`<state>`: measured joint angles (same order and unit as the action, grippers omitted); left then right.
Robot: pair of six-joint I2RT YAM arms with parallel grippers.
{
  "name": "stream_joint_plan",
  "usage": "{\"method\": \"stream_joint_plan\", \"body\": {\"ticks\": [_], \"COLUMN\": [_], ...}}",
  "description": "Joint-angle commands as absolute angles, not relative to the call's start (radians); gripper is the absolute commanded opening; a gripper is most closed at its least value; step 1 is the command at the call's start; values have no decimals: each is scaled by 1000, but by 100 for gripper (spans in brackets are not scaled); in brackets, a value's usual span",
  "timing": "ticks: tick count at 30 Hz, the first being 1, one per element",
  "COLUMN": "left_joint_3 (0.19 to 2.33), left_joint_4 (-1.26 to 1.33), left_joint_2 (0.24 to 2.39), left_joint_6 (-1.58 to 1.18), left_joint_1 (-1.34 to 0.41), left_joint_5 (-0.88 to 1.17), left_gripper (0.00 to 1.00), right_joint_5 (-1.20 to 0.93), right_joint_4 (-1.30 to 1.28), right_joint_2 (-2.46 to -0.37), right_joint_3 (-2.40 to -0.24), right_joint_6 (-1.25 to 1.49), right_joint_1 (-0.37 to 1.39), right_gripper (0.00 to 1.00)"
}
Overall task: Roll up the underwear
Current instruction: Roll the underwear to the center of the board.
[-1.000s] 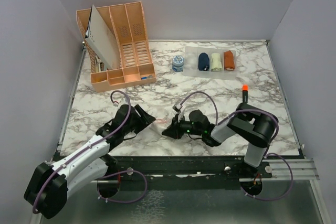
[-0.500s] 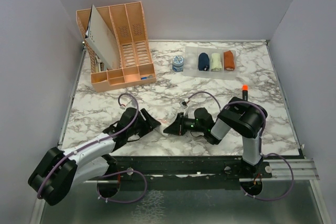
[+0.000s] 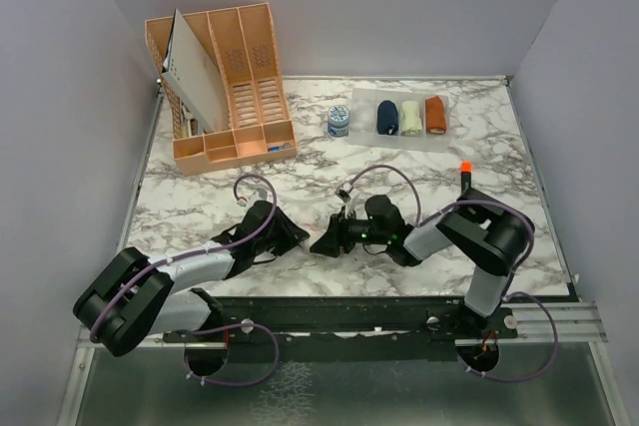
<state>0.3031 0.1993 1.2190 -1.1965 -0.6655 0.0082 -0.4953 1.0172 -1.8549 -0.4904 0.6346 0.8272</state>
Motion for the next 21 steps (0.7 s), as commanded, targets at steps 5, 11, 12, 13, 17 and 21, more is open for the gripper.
{"method": "stream_joint_plan", "body": {"ticks": [5, 11, 12, 13, 17, 21], "left_joint_3": [311, 342, 348, 353, 373, 380], "left_joint_4": [56, 48, 44, 41, 6, 2], "left_joint_2": [1276, 1301, 1303, 1305, 1304, 1293], "left_joint_6": [-1143, -1137, -1138, -1138, -1138, -1140], "left_joint_1": [-693, -697, -697, -698, -698, -697], "left_joint_5": [-50, -29, -26, -25, -25, -32], "left_gripper": [32, 32, 32, 32, 32, 32], "right_joint_5": [-323, -213, -195, -183, -138, -75], "right_joint_4": [432, 465, 473, 481, 523, 525], "right_joint_2": [-1632, -1459, -1452, -1447, -1478, -1550], "right_joint_3": [-608, -560, -556, -554, -552, -578], "right_joint_6": [120, -127, -180, -219, -310, -393], "right_joint_1": [829, 904, 930, 949, 1005, 1063], "right_gripper": [68, 70, 70, 69, 67, 67]}}
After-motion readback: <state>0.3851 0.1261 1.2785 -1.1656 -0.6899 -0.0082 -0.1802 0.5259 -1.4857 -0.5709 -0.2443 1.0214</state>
